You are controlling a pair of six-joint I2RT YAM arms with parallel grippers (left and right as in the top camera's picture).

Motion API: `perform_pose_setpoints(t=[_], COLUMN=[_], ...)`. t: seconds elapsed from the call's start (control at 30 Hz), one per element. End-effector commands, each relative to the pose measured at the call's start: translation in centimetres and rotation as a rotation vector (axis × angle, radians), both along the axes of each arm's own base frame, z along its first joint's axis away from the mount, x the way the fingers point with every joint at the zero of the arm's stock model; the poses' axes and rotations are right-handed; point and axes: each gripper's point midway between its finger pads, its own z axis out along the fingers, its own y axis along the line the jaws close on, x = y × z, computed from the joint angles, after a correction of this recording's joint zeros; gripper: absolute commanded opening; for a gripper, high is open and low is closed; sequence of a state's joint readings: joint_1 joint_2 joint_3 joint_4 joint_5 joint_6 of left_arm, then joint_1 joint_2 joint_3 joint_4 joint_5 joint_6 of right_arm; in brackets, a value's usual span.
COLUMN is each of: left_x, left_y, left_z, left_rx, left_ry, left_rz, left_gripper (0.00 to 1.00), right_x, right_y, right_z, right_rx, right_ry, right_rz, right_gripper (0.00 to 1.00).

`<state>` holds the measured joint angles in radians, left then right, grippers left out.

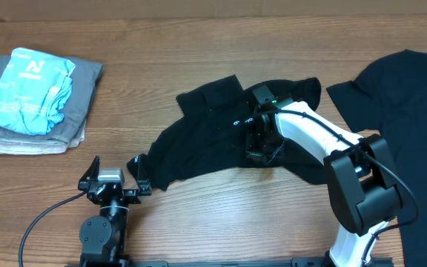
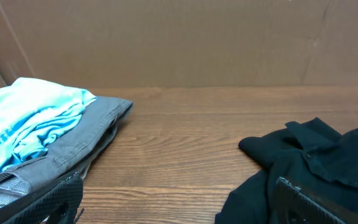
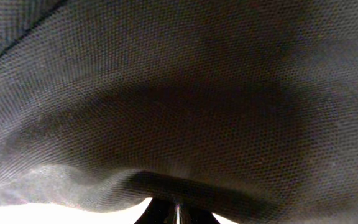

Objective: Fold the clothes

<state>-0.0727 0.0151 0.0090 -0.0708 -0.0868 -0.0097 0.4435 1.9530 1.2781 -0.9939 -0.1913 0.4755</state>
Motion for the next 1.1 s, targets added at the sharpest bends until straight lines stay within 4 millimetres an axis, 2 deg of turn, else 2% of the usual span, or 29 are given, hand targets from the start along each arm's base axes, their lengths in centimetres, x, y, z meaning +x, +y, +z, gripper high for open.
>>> perform_pose_setpoints(t=[0.0, 0.6, 0.77, 1.07], left_x=[0.0, 0.0, 0.0, 0.0], left_y=[-0.2, -0.2, -0.2, -0.2], left_z=[0.1, 0.1, 0.1, 0.1], left_rx=[-0.017, -0.017, -0.017, -0.017], left_ry=[-0.007, -0.007, -0.007, -0.007], left_rz=[-0.009, -0.009, -0.009, -0.009], left_gripper=[1.0, 1.0, 1.0, 1.0], right_x=[0.9, 0.8, 1.1, 1.0], right_y=[1.4, 3.5, 3.0, 2.8], right_z=[1.7, 0.9, 0.6, 0.8], right_rx=[0.058, 0.099, 0.014, 0.009], right_ry=[-0.046, -0.082, -0.13, -0.127], right_rz=[-0.019, 0.004, 0.013, 0.013], right_gripper=[0.05, 0.05, 0.05, 0.05])
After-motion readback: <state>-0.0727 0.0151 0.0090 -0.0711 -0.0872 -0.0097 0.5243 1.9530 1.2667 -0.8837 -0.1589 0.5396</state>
